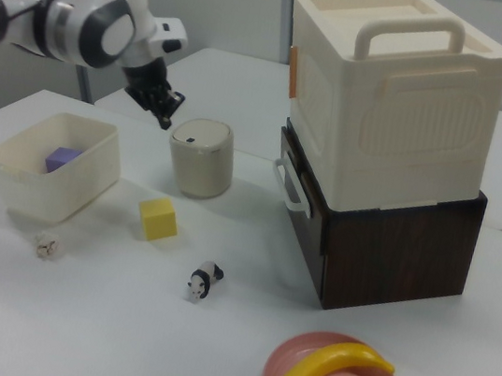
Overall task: Open the trash can
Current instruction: 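Lower the gripper onto the lid's tab and grasp it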
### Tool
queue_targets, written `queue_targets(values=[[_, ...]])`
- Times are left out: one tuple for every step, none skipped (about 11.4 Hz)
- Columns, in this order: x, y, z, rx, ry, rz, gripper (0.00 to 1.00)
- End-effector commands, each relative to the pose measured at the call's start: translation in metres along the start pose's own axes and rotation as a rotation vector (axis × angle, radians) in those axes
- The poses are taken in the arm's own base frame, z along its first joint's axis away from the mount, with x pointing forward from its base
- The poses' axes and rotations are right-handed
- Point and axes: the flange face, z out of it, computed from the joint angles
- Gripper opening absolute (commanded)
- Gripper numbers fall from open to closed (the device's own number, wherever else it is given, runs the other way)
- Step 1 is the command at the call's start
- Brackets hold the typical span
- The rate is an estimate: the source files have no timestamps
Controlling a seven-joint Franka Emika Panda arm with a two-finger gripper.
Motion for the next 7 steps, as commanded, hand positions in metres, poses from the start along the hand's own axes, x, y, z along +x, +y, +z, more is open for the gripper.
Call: queue_targets(values=[[0.042, 0.011, 0.030, -0.005, 0.100, 0.007, 0.00], [0.045, 0.007, 0.041, -0.004, 0.130, 0.002, 0.00], [0.046, 0.006, 0.051, -0.005, 0.141, -0.002, 0.00], [0.045, 0.002, 0.068, -0.005, 0.136, -0.009, 0.00], [0.045, 0.000, 0.081, -0.016, 0.141, -0.025, 0.00], [0.044, 0.000, 0.089, -0.033, 0.145, -0.045, 0.00], [0.042, 0.000, 0.100, -0.041, 0.132, -0.057, 0.00]])
